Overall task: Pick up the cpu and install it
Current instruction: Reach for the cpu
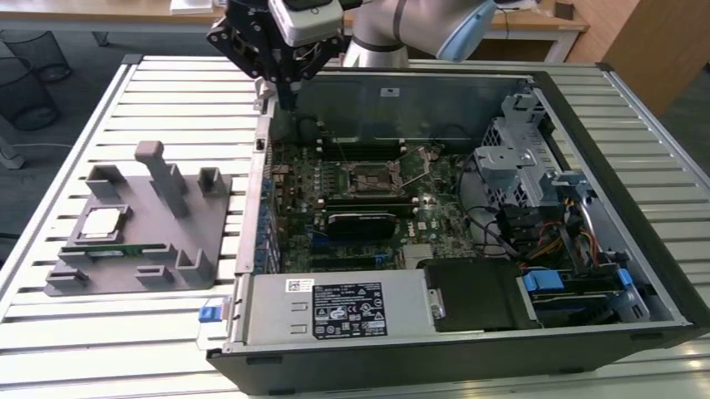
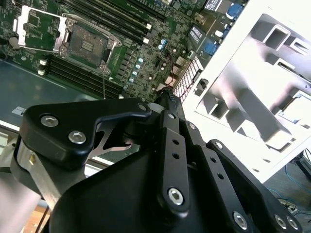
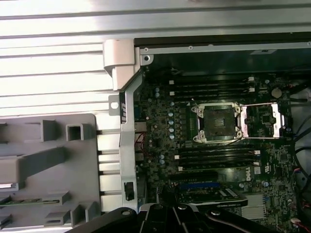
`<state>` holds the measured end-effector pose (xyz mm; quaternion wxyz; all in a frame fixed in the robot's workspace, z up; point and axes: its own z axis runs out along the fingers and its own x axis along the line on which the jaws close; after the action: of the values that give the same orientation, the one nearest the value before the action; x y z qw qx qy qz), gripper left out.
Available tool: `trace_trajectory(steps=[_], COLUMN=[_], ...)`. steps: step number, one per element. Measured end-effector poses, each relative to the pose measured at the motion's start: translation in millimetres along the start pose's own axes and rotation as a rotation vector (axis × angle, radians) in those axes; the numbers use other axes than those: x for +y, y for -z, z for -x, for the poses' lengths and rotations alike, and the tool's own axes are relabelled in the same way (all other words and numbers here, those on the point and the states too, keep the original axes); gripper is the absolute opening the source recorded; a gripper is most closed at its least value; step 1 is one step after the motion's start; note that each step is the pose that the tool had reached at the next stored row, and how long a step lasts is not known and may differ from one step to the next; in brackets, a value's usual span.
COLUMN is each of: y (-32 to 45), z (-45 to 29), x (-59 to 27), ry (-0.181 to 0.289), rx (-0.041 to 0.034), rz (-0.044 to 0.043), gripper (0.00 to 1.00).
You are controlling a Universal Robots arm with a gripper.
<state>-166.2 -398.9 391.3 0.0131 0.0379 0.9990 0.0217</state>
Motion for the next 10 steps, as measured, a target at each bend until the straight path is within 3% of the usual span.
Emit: trace_trajectory(steps=[10], y=[-0.1], z=[-4.2], x=[-0.3], ry=[0.000], rx=[0.0000], rz=[0.0000], gripper=[0.11])
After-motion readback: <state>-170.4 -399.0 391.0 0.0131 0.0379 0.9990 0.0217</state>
